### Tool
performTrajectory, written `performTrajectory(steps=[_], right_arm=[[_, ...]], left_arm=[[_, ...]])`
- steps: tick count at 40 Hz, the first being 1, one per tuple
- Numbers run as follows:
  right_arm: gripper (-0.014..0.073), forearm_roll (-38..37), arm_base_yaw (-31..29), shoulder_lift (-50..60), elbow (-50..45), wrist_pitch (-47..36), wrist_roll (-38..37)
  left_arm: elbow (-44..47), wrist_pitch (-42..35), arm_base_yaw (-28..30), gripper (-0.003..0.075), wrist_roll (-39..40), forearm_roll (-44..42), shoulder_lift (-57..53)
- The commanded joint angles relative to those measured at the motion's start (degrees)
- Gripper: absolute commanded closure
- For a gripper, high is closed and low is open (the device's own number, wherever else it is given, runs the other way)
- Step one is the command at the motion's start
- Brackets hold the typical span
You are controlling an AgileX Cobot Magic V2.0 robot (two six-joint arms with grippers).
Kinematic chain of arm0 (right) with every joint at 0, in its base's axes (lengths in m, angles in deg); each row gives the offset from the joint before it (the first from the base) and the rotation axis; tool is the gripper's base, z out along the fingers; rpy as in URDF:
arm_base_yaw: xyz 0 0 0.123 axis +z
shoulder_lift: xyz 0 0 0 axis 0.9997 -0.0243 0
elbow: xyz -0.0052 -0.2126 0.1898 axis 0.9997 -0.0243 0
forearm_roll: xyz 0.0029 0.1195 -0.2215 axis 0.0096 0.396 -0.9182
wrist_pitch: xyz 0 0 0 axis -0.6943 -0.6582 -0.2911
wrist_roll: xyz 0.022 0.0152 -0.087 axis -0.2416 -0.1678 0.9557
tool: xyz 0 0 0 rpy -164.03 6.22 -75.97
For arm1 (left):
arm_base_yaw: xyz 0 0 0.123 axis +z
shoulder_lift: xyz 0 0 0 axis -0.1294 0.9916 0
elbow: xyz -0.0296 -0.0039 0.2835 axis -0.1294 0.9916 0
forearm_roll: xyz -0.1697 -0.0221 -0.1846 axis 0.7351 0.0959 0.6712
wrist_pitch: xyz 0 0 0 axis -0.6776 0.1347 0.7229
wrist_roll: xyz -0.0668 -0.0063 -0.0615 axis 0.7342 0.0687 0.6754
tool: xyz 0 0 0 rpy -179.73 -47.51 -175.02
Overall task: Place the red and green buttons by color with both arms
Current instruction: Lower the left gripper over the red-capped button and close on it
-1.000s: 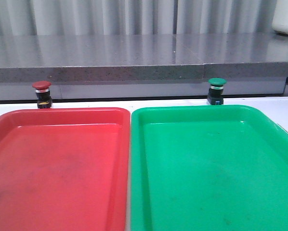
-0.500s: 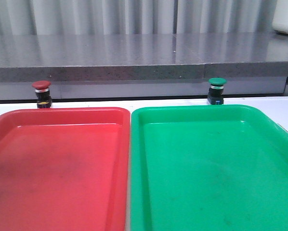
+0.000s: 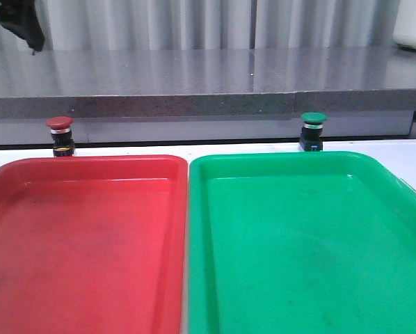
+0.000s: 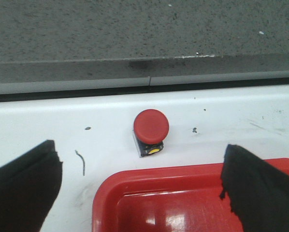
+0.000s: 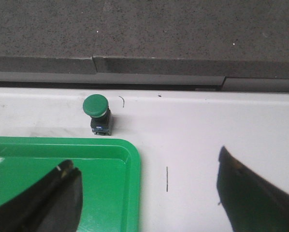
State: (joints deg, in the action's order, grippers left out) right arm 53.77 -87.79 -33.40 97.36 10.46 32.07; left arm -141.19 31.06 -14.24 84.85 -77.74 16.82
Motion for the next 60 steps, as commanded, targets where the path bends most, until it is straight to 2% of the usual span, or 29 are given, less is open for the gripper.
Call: performTrajectory(steps=[1, 9, 17, 23, 36, 39, 47, 51, 56, 60], right_arm=[[0.0005, 0.0, 0.0, 1.2, 2.2, -4.0, 0.4], [0.0005, 0.0, 0.0, 1.2, 2.2, -4.0, 0.4], [0.0005, 0.0, 0.0, 1.2, 2.2, -4.0, 0.4], [0.0005, 0.0, 0.0, 1.2, 2.2, -4.0, 0.4], [0.0005, 0.0, 0.0, 1.2, 2.2, -4.0, 0.4], [0.0005, 0.0, 0.0, 1.2, 2.2, -4.0, 0.4], [0.0005, 0.0, 0.0, 1.2, 2.2, -4.0, 0.4], [0.0005, 0.0, 0.0, 1.2, 2.2, -4.0, 0.4], [0.0005, 0.0, 0.0, 1.2, 2.2, -4.0, 0.4], [0.0005, 0.0, 0.0, 1.2, 2.2, -4.0, 0.4]], left_arm=[[-7.8, 1.4, -0.7, 0.008, 0.0, 0.5, 3.1], [-18.8, 10.7, -0.7, 0.008, 0.0, 0.5, 13.6], [-26.5, 14.4, -2.2, 0.008, 0.0, 0.5, 21.4], [-30.3, 15.8, -2.1, 0.008, 1.0, 0.5, 25.6], [-32.4, 18.3, -1.5, 0.0092, 2.1, 0.5, 29.3], [-32.4, 18.6, -1.5, 0.014, 2.1, 0.5, 29.3], [-32.4, 18.6, -1.5, 0.0418, 2.1, 0.5, 29.3], [-32.4, 18.6, -1.5, 0.0532, 2.1, 0.5, 29.3], [-32.4, 18.6, -1.5, 0.0608, 2.1, 0.5, 29.3], [-32.4, 18.6, -1.5, 0.0616, 2.1, 0.5, 28.9]])
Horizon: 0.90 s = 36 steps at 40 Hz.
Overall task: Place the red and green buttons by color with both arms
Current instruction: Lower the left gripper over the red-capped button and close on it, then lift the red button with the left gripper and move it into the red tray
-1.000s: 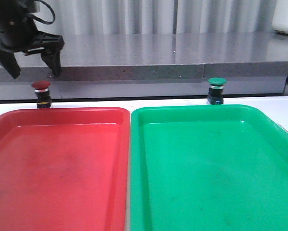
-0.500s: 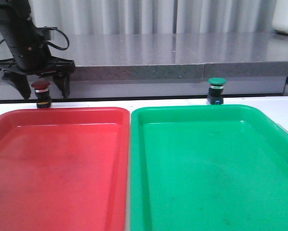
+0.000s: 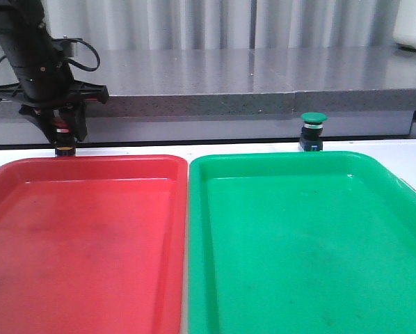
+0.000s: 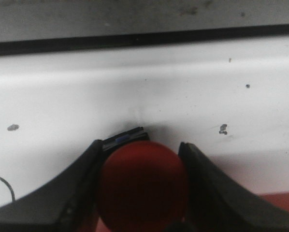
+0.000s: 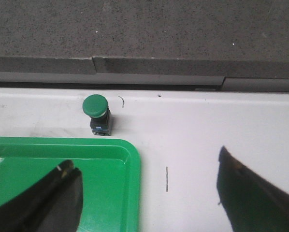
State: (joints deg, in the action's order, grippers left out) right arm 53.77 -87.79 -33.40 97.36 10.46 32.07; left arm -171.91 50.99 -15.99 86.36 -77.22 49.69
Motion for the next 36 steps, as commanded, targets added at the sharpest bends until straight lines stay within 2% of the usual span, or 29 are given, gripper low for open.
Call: performTrajectory(steps=[1, 10, 17, 21, 27, 32, 36], right_arm=[[0.0005, 0.0, 0.0, 1.2, 2.2, -4.0, 0.4], [0.0005, 0.0, 0.0, 1.2, 2.2, -4.0, 0.4], [0.0005, 0.0, 0.0, 1.2, 2.2, -3.9, 0.4], [0.0005, 0.0, 0.0, 1.2, 2.2, -3.9, 0.4], [0.0005, 0.0, 0.0, 1.2, 2.2, -3.9, 0.4], [0.0005, 0.0, 0.0, 1.2, 2.2, -3.9, 0.4], [0.0005, 0.0, 0.0, 1.2, 2.2, -3.9, 0.4]], left_arm=[[-1.7, -1.2, 0.2, 0.0616, 0.6, 0.0, -4.1], [-1.7, -1.1, 0.2, 0.0616, 0.6, 0.0, -9.0], [-1.7, 3.6, 0.2, 0.0616, 0.3, 0.0, -13.5], [-0.2, 6.1, 0.1, 0.0616, -3.7, 4.7, -15.3], [7.1, 4.7, 0.1, 0.0616, -9.2, 14.2, -18.8], [15.6, 2.2, 0.0, 0.0615, -9.9, 14.1, -22.5], [23.6, -2.9, -0.9, 0.0615, -10.0, 13.9, -26.1]])
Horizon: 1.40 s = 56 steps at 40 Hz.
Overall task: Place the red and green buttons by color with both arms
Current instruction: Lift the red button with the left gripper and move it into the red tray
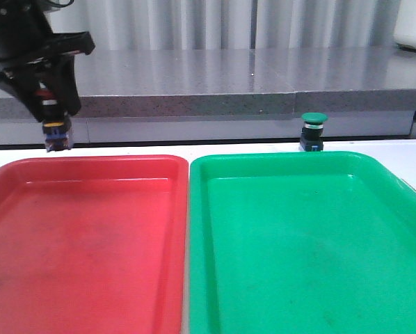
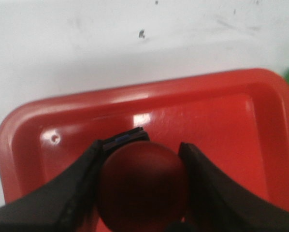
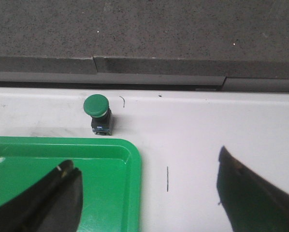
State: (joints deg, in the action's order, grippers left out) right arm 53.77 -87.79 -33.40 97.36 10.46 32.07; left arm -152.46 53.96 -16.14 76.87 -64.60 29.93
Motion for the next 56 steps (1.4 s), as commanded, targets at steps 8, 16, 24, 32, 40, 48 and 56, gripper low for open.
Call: performTrajectory(steps=[8, 16, 24, 32, 40, 48, 56], right_arm=[[0.0005, 0.0, 0.0, 1.2, 2.2, -3.8, 0.4], [0.0005, 0.0, 0.0, 1.2, 2.2, -3.8, 0.4], [0.0005, 0.0, 0.0, 1.2, 2.2, -3.7, 0.4], [0.0005, 0.0, 0.0, 1.2, 2.2, -3.7, 0.4], [0.0005, 0.0, 0.0, 1.2, 2.2, -3.7, 0.4], [0.0005, 0.0, 0.0, 1.2, 2.2, -3.7, 0.4], [0.0005, 0.0, 0.0, 1.2, 2.2, -3.7, 0.4]], left_arm=[[16.6, -11.4, -5.5, 0.0615, -0.5, 1.4, -12.1], [21.9, -15.3, -11.9, 0.0615, 0.0, 1.4, -11.9], [23.5, -14.8, -13.4, 0.0615, 2.9, 1.5, -11.9], [23.6, -12.6, -13.4, 0.0615, 3.8, 1.3, -11.9], [23.6, -11.5, -13.4, 0.0614, 5.6, -1.2, -11.9], [23.6, -11.0, -13.4, 0.0614, 5.7, -1.5, -11.9], [23.6, -10.2, -13.4, 0.0612, 5.8, -1.6, -11.8]])
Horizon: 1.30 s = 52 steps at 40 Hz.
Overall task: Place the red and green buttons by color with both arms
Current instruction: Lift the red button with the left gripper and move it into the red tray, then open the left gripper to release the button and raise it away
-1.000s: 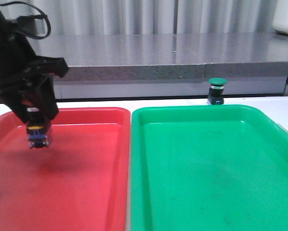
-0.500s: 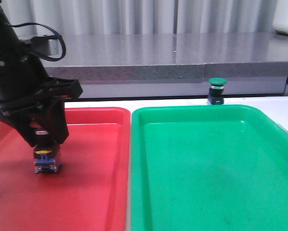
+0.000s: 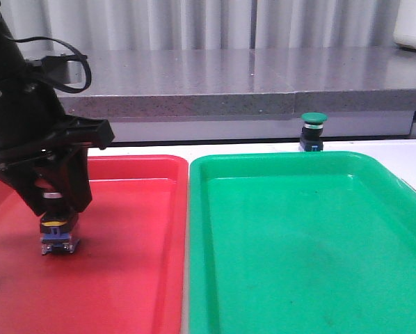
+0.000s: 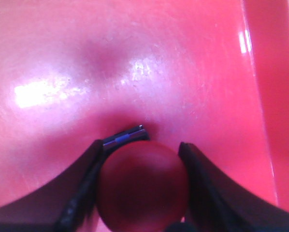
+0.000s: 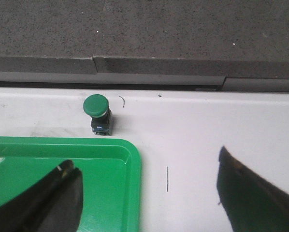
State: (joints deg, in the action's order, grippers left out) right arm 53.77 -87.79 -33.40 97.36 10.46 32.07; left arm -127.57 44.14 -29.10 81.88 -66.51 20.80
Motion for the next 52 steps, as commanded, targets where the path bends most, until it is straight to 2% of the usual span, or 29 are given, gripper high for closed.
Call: performTrajectory(steps=[1, 5, 7, 23, 35, 39, 41, 52], right_arm=[[0.0005, 0.0, 0.0, 1.2, 2.2, -3.7, 0.4], [0.0005, 0.0, 0.0, 1.2, 2.2, -3.7, 0.4], [0.0005, 0.0, 0.0, 1.2, 2.2, -3.7, 0.4], [0.0005, 0.0, 0.0, 1.2, 2.2, -3.7, 0.4], [0.0005, 0.0, 0.0, 1.2, 2.2, -3.7, 0.4], [0.0005, 0.0, 0.0, 1.2, 2.2, -3.7, 0.4], [0.0005, 0.0, 0.0, 1.2, 2.2, -3.7, 0.4], [0.0005, 0.0, 0.0, 1.2, 2.2, -3.7, 0.4]], left_arm=[[-1.3, -0.4, -0.5, 0.0612, 0.7, 0.3, -2.6], [-1.3, -0.4, -0.5, 0.0606, 0.7, 0.3, -1.9], [-1.3, -0.4, -0.5, 0.0577, 0.7, 0.3, -1.5], [-1.4, 0.6, -0.5, 0.0173, 0.7, 0.3, -1.2], [-1.9, 0.0, -0.5, 0.0165, 0.5, 0.3, -7.8], [-1.9, 1.1, -0.5, 0.0192, 0.4, -0.8, -11.2], [-1.9, 1.7, -0.5, 0.0238, 0.4, -1.6, -12.8], [-1.3, 2.2, 1.4, 0.0667, 0.5, -3.6, -20.0]])
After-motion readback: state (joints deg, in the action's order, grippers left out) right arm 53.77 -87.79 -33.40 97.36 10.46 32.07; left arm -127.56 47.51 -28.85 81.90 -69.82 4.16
